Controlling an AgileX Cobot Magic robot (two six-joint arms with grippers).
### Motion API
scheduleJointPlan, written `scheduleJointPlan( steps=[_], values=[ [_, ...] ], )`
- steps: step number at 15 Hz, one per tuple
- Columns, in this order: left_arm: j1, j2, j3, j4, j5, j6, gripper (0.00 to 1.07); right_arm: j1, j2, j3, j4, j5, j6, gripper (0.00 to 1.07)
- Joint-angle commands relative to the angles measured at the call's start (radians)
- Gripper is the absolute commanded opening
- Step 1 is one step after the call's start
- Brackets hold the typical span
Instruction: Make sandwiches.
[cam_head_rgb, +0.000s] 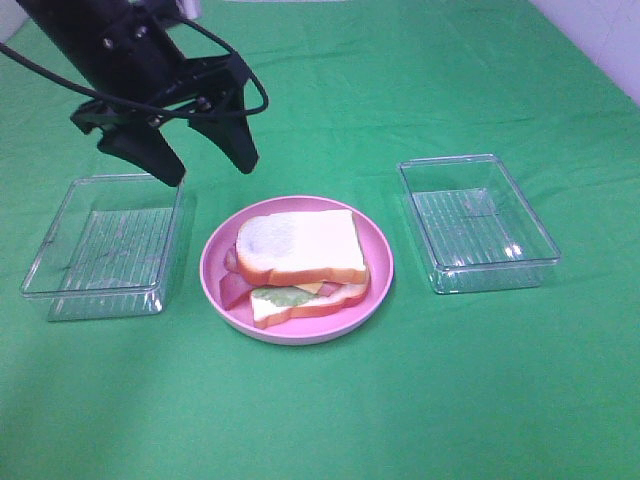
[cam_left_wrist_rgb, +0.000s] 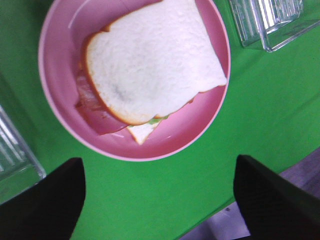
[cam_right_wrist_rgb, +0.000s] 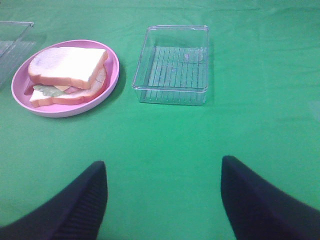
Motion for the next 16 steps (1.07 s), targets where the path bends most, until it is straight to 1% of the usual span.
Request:
scheduleJointPlan(
  steps=[1,2,4,6,8,9,10,11,13,14,16],
  values=[
    [-0.004,-0.073,-0.001,0.094,0.042,0.005,0.78,0.001,-0.015,0.0,0.002,-0.011,-0.012,0.63],
    [-0.004,-0.145,-0.001,0.173,0.086,0.005,0.78,0.001,-0.015,0.0,0.002,-0.011,-0.012,0.63],
    [-0.004,-0.264,0.002,0.272,0.17,-0.006,0.78,0.001,-0.015,0.0,0.002,-0.011,-0.012,0.63],
    [-0.004,-0.369,0.035,0.308,0.181,-0.006,0.78,0.001,-0.015,0.0,0.002,-0.011,-0.012,0.63],
    [-0.004,-0.494,0.124,0.308,0.181,-0.006,0.78,0.001,-0.015,0.0,0.002,-0.011,-0.012,0.63],
    [-0.004,-0.494,0.124,0.308,0.181,-0.006,0.78,0.001,-0.015,0.0,0.002,-0.011,-0.012,0.63],
    [-0.004,-0.595,0.211,0.308,0.181,-0.006,0.78,0.001,-0.015,0.0,0.002,-0.011,-0.012,0.63],
    [-0.004,-0.67,0.276,0.308,0.181,-0.006,0.78,0.001,-0.015,0.0,0.002,-0.011,-0.012,0.63],
    [-0.004,-0.883,0.457,0.308,0.168,-0.006,0.78,0.001,-0.015,0.0,0.002,-0.011,-0.012,0.63],
    [-0.004,-0.883,0.457,0.308,0.168,-0.006,0.78,0.001,-0.015,0.0,0.002,-0.011,-0.012,0.63],
    [-0.004,-1.073,0.616,0.308,0.154,-0.004,0.78,0.001,-0.015,0.0,0.002,-0.011,-0.012,0.63]
  ],
)
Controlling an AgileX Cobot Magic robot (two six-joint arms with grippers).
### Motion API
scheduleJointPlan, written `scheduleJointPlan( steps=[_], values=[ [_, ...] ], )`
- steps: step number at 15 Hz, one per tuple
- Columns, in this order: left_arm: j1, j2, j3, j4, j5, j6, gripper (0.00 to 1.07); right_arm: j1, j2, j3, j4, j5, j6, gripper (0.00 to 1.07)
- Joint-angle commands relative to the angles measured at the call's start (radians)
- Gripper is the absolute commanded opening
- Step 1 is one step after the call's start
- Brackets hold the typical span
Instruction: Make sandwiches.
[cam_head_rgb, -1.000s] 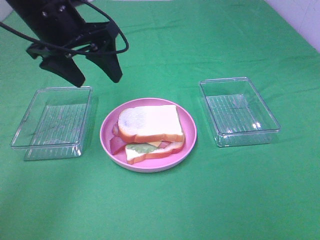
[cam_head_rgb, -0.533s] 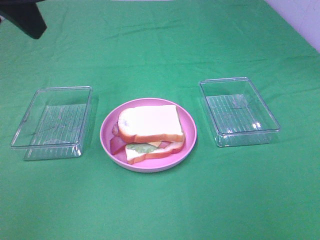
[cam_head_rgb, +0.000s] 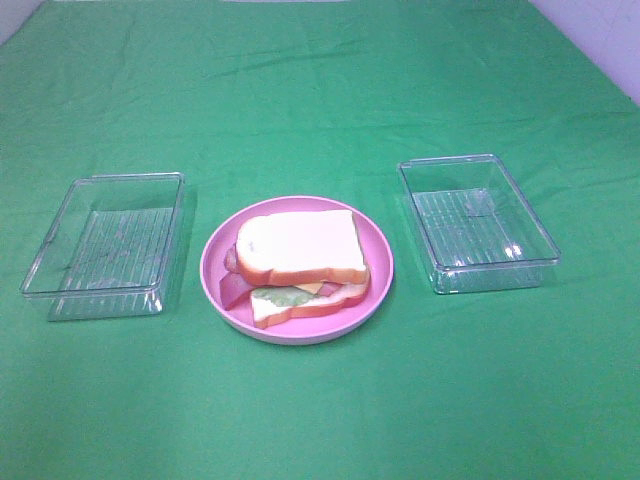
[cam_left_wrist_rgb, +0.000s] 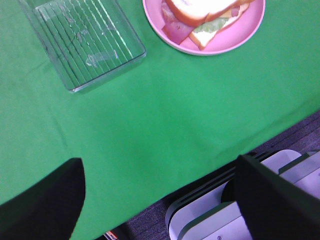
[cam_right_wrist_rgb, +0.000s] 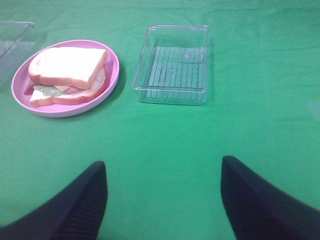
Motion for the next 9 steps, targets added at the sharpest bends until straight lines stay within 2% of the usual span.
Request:
scheduleJointPlan(
  steps=[1,4,7,9],
  values=[
    [-0.004,-0.19,0.15,0.001,0.035,-0.001,0.78,0.001,-0.015,0.0,0.002,-0.011,-0.012,0.63],
    [-0.004,-0.459,0.307,0.001,0.033,0.004,0.78,0.001,-0.015,0.0,0.002,-0.011,-0.012,0.63],
    [-0.004,-0.747,0.423,0.002,0.001,0.1,0.78,0.001,-0.015,0.0,0.002,-0.011,-0.012,0.63],
    [-0.004,-0.842,0.453,0.006,-0.054,0.1,0.78,0.001,-0.015,0.0,0.002,-0.011,-0.012,0.63]
  ],
)
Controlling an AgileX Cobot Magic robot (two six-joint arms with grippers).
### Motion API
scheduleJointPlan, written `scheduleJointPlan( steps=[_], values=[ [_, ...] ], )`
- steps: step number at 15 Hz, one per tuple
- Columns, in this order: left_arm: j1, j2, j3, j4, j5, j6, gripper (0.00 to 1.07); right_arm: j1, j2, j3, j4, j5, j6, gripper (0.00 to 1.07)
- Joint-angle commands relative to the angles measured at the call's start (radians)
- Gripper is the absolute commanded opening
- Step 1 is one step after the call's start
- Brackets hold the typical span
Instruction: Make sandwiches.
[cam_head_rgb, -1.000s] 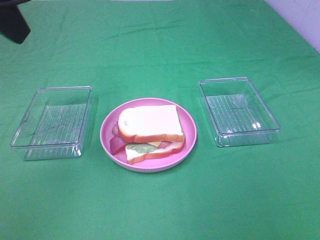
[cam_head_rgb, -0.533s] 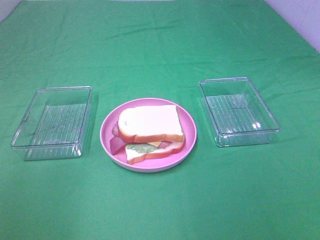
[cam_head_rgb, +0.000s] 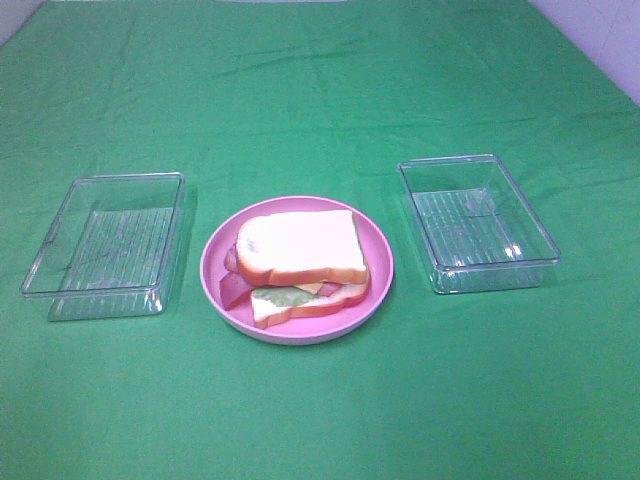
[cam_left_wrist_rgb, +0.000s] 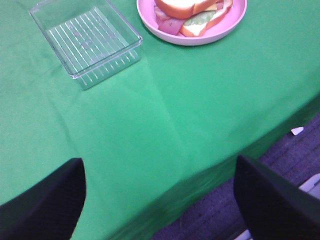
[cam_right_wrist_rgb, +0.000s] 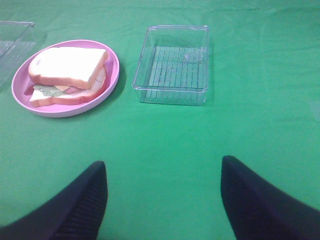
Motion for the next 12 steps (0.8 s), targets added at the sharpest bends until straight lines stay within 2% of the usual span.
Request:
scheduleJointPlan(
  steps=[1,3,12],
  values=[
    [-0.004,-0.077,0.02,0.01,-0.084,0.006,0.78,0.001,-0.015,0.0,0.002,-0.011,-0.012,0.63],
    [-0.004,-0.083,0.052,0.009,-0.158,0.001,0.78,0.001,-0.015,0.0,0.002,-0.011,-0.012,0.63],
    [-0.004,-0.082,0.056,0.015,-0.164,-0.014,0.78,0.001,-0.015,0.0,0.002,-0.011,-0.012,0.63]
  ],
)
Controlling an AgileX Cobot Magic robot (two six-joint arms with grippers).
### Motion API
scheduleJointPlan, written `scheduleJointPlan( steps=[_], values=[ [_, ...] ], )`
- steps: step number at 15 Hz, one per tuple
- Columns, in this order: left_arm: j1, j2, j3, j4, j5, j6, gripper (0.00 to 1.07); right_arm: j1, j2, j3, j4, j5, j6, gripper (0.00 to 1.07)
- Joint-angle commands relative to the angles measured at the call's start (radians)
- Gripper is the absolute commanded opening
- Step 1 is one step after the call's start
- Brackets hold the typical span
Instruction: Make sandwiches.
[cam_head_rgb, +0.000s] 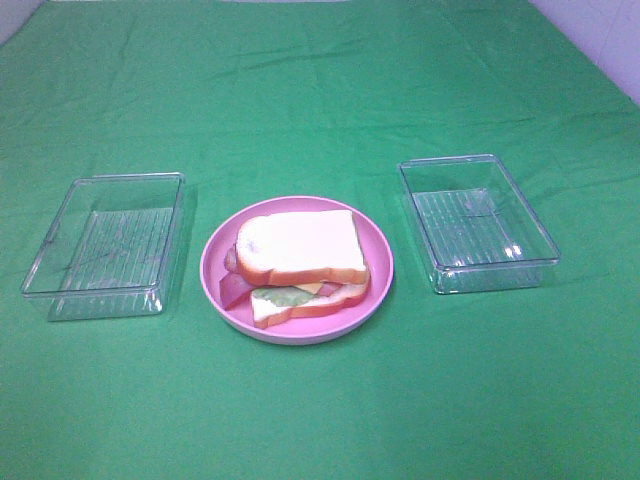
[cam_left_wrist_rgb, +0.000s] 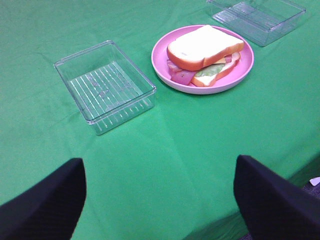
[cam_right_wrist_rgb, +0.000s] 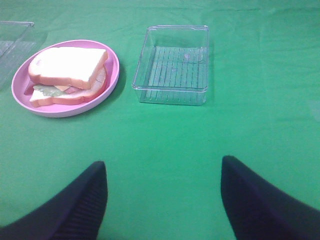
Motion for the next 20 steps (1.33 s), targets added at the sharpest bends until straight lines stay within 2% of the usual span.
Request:
scheduleJointPlan(
  steps=[1,5,6,8,12,13,15,19,20],
  values=[
    [-0.004,-0.007,0.001,0.001,-0.011,-0.01,0.78,0.001,-0.015,0.0,0.002,-0.011,-0.012,0.63],
    [0.002,-0.013,0.001,0.002,-0.011,-0.01,0.78,0.001,-0.015,0.0,0.002,-0.011,-0.012,0.63],
    [0.046,-0.014,0.001,-0.002,-0.011,-0.009,0.78,0.001,-0.015,0.0,0.002,-0.011,-0.012,0.63],
    [0.188,-0.022,0.001,-0.002,-0.011,-0.009,0.78,0.001,-0.015,0.0,0.002,-0.011,-0.012,0.63],
    [0.387,-0.022,0.001,-0.002,-0.011,-0.009,0.78,-0.001,-0.015,0.0,0.003,-0.011,-0.012,0.63],
    [0.387,-0.022,0.001,-0.002,-0.011,-0.009,0.78,-0.001,-0.015,0.0,0.003,-0.011,-0.012,0.63],
    [0.439,-0.022,0.001,-0.002,-0.011,-0.009,0.78,-0.001,-0.015,0.0,0.003,-0.011,-0.012,0.63],
    [0.434,-0.022,0.001,-0.002,-0.011,-0.009,0.78,-0.001,-0.015,0.0,0.003,-0.011,-0.012,0.63],
    [0.403,-0.022,0.001,-0.002,-0.011,-0.009,0.78,-0.001,-0.015,0.0,0.003,-0.011,-0.012,0.63]
  ],
)
